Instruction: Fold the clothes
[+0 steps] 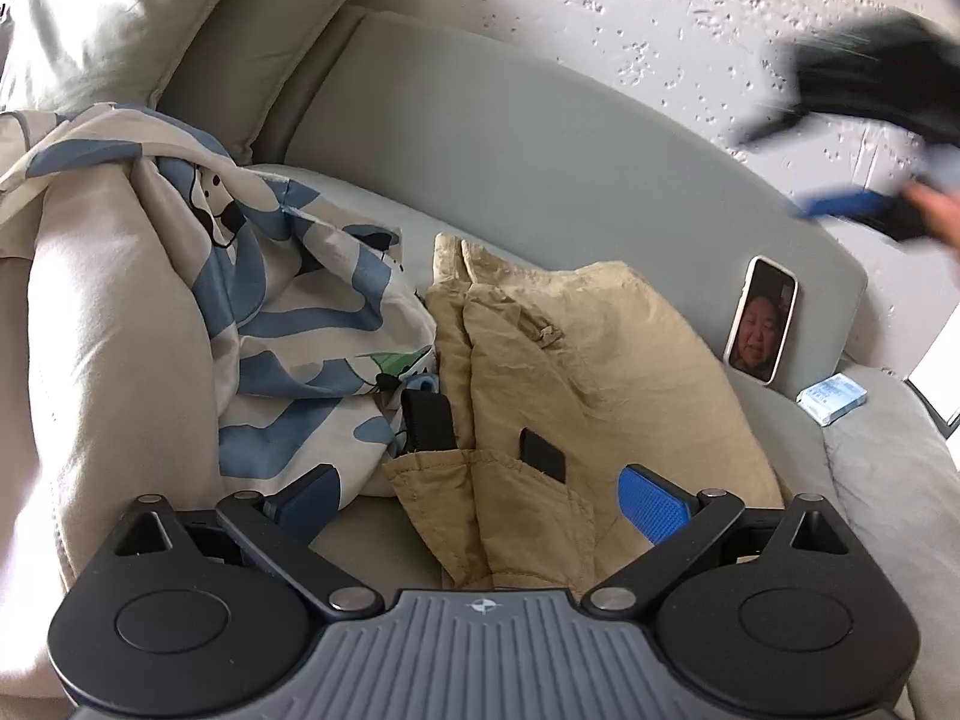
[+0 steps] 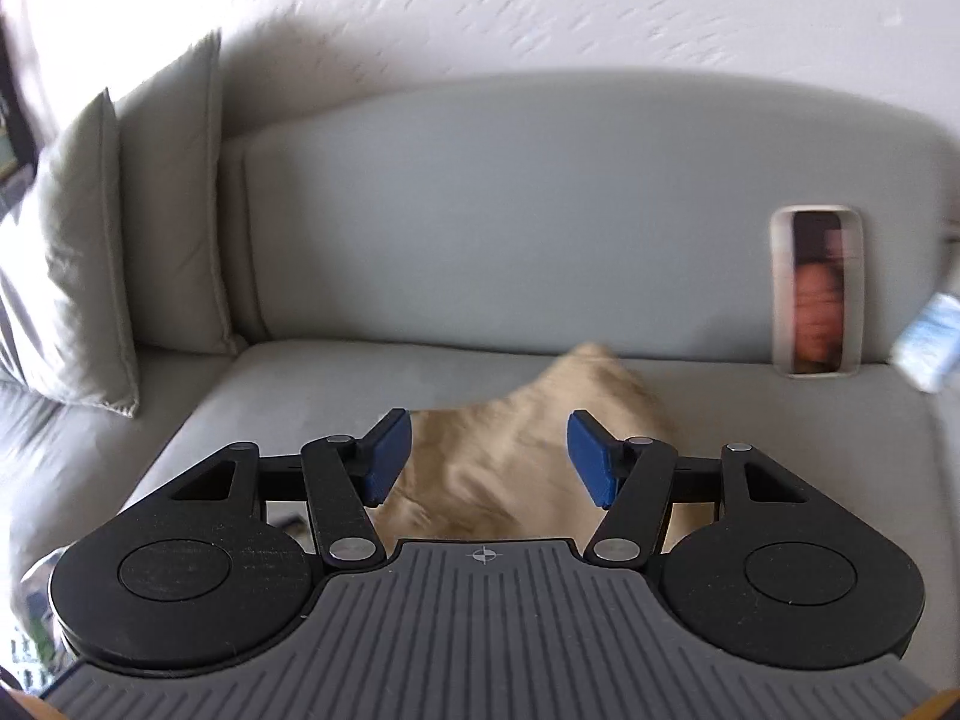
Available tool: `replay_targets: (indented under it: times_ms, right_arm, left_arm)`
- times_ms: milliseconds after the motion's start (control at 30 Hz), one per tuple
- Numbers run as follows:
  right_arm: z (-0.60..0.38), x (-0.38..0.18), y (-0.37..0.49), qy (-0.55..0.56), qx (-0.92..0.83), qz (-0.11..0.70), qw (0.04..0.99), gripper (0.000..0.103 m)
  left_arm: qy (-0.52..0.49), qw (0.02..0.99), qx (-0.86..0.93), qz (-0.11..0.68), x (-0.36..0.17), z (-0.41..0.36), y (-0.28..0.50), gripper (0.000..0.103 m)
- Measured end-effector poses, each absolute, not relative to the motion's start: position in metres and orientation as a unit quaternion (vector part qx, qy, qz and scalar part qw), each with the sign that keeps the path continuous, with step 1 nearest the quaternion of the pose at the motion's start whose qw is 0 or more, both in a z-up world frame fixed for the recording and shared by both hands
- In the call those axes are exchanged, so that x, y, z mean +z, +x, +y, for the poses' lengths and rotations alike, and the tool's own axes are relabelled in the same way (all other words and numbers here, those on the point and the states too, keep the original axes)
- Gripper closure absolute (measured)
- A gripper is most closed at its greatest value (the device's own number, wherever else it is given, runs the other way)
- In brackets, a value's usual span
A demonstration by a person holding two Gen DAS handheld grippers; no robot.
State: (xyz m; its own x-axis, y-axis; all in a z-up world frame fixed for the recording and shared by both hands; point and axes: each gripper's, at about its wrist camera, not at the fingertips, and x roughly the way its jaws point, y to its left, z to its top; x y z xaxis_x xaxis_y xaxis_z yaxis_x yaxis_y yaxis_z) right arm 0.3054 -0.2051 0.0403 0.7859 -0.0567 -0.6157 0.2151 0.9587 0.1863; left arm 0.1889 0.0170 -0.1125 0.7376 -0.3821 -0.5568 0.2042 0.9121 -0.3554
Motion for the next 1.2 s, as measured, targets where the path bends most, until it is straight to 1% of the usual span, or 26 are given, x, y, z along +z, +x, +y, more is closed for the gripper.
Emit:
replay_targets:
  times_ms: [133,300,400,433,500,567,600,633,700,833,933,1033,1100,1200]
  right_arm:
    - [-0.242,0.064,0.209,0.162,-0.088,0.304,0.935,0.033]
    - [-0.282,0.070,0.102,0.213,-0.090,0.315,0.920,0.033]
    - [-0.301,0.080,0.042,0.249,-0.066,0.315,0.914,0.033]
    - [-0.306,0.088,0.022,0.253,-0.055,0.302,0.918,0.033]
    - [-0.311,0.110,-0.019,0.234,-0.045,0.255,0.937,0.033]
    - [-0.312,0.130,-0.053,0.197,-0.063,0.200,0.958,0.025]
    - [-0.312,0.139,-0.069,0.174,-0.080,0.172,0.966,0.017]
    - [-0.311,0.144,-0.080,0.154,-0.096,0.148,0.972,0.014]
    - [-0.312,0.147,-0.091,0.135,-0.113,0.119,0.977,0.014]
    - [-0.326,0.137,-0.086,0.173,-0.095,0.122,0.973,0.014]
    - [-0.337,0.130,-0.082,0.201,-0.081,0.123,0.968,0.014]
    - [-0.347,0.123,-0.078,0.230,-0.068,0.125,0.963,0.014]
    - [-0.346,0.108,-0.066,0.210,-0.076,0.128,0.966,0.014]
    - [-0.352,0.084,-0.052,0.198,-0.103,0.149,0.963,0.014]
  left_arm:
    - [-0.135,0.922,-0.152,0.330,-0.097,0.015,0.178,0.005]
    - [-0.155,0.906,-0.193,0.343,-0.062,0.022,0.175,0.005]
    - [-0.166,0.889,-0.201,0.377,-0.035,0.031,0.182,0.009]
    - [-0.167,0.879,-0.207,0.395,-0.025,0.034,0.183,0.009]
    - [-0.177,0.865,-0.241,0.404,-0.009,0.037,0.179,0.009]
    - [-0.177,0.860,-0.256,0.404,-0.001,0.038,0.169,0.008]
    - [-0.176,0.863,-0.251,0.402,-0.001,0.036,0.162,0.008]
    - [-0.174,0.865,-0.247,0.400,0.000,0.035,0.155,0.008]
    - [-0.172,0.870,-0.238,0.396,0.000,0.032,0.141,0.008]
    - [-0.157,0.888,-0.190,0.388,0.003,0.027,0.116,0.008]
    - [-0.148,0.895,-0.176,0.382,0.010,0.021,0.108,0.005]
    - [-0.139,0.911,-0.168,0.351,0.016,0.012,0.109,0.003]
    - [-0.140,0.921,-0.157,0.329,0.014,0.008,0.114,0.002]
    - [-0.160,0.919,-0.138,0.333,-0.006,0.001,0.136,0.002]
